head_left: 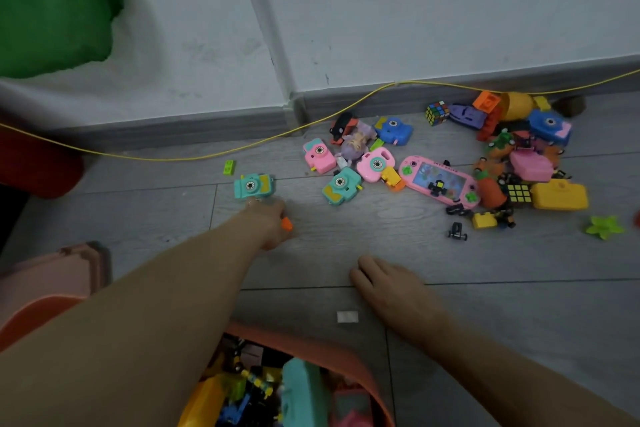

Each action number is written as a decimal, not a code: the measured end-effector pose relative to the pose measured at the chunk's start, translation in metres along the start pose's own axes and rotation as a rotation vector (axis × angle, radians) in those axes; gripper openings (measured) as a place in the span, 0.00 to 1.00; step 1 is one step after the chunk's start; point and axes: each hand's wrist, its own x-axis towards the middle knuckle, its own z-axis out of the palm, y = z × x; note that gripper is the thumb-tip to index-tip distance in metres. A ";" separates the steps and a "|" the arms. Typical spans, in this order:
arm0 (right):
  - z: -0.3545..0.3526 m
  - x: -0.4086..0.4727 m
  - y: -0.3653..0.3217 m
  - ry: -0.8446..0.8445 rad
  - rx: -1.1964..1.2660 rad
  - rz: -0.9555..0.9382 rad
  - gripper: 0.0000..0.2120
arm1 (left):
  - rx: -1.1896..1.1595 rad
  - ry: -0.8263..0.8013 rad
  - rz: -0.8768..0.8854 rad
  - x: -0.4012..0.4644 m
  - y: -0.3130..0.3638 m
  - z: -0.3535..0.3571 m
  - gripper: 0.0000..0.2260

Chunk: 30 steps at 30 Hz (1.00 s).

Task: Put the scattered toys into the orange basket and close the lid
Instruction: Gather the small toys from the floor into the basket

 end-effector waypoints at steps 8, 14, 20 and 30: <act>-0.009 0.001 -0.031 -0.012 0.178 -0.199 0.09 | -0.132 0.114 0.045 0.007 -0.016 -0.004 0.22; 0.011 -0.006 -0.030 -0.024 -0.045 -0.349 0.13 | -0.156 0.312 0.071 0.009 -0.010 -0.011 0.19; 0.018 0.007 -0.021 -0.013 -0.009 -0.361 0.05 | -0.151 0.482 0.082 0.018 -0.019 -0.021 0.13; -0.056 0.126 0.012 0.288 1.607 0.988 0.10 | -0.005 0.578 0.072 0.043 -0.044 -0.030 0.21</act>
